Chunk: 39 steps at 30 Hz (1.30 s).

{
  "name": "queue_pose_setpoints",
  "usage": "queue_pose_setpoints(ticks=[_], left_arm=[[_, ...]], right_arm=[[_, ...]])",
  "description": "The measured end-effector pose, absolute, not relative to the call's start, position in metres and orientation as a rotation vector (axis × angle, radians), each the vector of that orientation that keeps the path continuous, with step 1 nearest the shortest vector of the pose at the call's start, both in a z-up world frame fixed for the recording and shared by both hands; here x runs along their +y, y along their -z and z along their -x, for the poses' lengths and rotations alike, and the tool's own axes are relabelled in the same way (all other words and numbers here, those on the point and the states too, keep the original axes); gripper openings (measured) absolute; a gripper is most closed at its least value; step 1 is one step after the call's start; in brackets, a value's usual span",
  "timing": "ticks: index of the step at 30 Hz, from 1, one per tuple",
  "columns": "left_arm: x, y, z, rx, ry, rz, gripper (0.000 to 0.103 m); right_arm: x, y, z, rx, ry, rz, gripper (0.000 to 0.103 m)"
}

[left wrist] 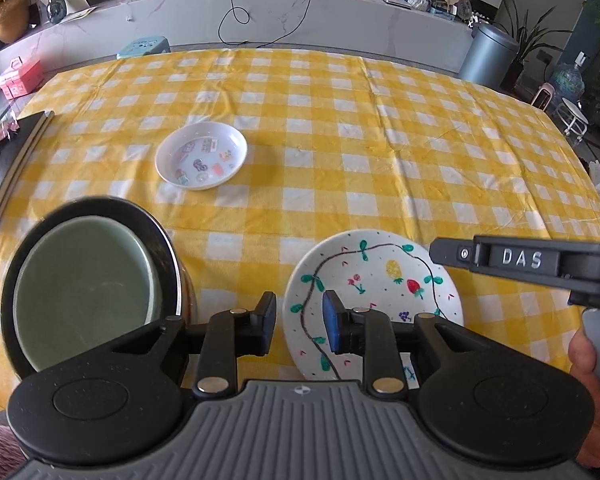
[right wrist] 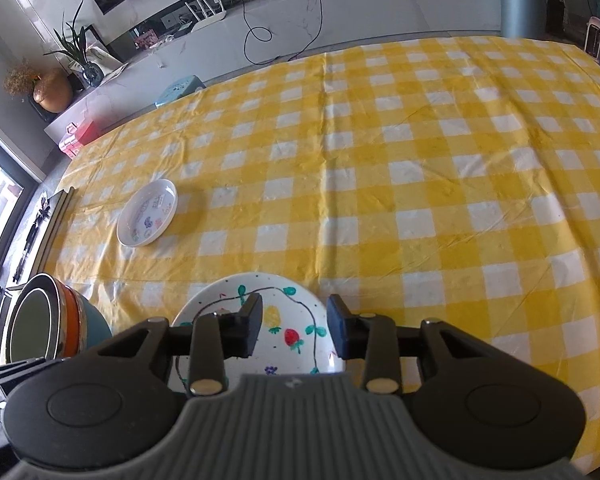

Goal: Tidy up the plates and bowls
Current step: 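Lower the 'Fruity' plate beside the bowl stack, open both grippers, then move both grippers to the white sticker bowl and close on its rim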

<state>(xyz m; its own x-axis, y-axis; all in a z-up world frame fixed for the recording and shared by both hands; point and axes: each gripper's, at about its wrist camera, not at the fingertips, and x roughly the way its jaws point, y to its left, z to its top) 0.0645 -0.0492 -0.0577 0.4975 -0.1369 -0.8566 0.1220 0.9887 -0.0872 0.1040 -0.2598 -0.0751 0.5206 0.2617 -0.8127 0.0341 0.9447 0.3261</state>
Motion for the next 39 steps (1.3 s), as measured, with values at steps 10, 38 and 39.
queue_pose_setpoints(ticks=[10, 38, 39], left_arm=[[-0.024, 0.029, -0.100, 1.066, 0.192, -0.059, 0.030], [0.098, 0.064, -0.201, 1.090, 0.173, 0.034, 0.030], [0.100, 0.067, -0.204, 1.092, 0.171, 0.041, 0.030]], right_arm=[[-0.234, 0.074, -0.115, 1.019, -0.178, -0.288, 0.036], [-0.156, 0.089, -0.217, 1.025, -0.352, -0.421, 0.036], [-0.151, 0.091, -0.221, 1.027, -0.355, -0.417, 0.036]])
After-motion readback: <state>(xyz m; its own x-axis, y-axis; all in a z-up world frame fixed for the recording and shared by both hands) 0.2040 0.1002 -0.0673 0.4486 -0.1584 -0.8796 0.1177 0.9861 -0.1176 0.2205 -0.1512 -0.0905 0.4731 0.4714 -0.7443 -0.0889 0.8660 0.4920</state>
